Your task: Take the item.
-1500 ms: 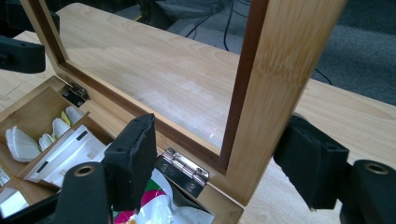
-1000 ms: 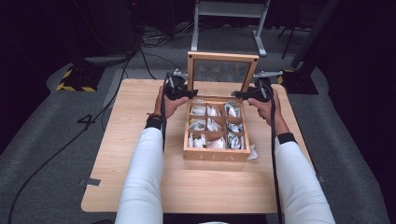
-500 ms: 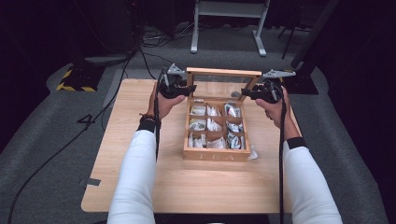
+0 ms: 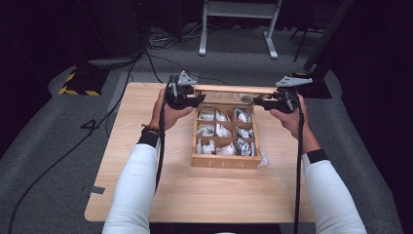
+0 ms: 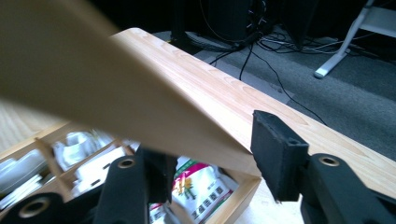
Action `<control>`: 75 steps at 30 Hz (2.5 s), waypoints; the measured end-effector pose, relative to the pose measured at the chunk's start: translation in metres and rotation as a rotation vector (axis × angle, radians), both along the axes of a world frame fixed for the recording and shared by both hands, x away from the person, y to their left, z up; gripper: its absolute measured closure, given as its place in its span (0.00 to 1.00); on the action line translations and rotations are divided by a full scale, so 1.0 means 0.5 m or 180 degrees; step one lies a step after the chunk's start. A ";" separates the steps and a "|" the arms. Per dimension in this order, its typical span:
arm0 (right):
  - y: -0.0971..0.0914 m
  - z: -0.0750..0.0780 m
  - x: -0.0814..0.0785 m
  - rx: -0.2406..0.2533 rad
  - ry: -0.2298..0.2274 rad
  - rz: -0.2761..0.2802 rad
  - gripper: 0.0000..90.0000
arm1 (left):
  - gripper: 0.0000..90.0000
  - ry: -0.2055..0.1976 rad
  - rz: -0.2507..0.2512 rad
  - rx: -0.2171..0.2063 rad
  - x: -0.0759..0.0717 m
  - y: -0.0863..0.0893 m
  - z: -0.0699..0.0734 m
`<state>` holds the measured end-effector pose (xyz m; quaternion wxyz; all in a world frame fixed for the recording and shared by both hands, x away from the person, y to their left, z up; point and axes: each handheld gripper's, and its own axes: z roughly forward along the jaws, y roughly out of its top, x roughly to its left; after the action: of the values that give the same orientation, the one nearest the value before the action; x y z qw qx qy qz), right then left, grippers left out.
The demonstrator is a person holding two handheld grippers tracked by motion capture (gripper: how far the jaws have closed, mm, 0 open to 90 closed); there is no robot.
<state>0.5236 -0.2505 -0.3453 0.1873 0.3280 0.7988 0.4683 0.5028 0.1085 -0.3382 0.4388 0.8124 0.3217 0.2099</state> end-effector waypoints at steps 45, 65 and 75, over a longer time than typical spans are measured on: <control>-0.003 -0.008 -0.141 -0.0318 -0.0217 0.0119 0.45 | 0.49 -0.0079 -0.0169 0.0357 -0.127 0.015 -0.010; -0.002 -0.021 -0.186 -0.0342 -0.0212 0.0289 0.41 | 0.48 -0.0034 -0.0290 0.0351 -0.164 0.020 -0.028; -0.004 -0.033 -0.201 -0.0371 -0.0174 0.0348 0.39 | 0.47 0.0006 -0.0344 0.0341 -0.176 0.022 -0.048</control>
<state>0.4233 -0.2527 -0.3617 0.2019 0.2595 0.8360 0.4392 0.4146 0.1195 -0.3620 0.4050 0.8511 0.2661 0.2020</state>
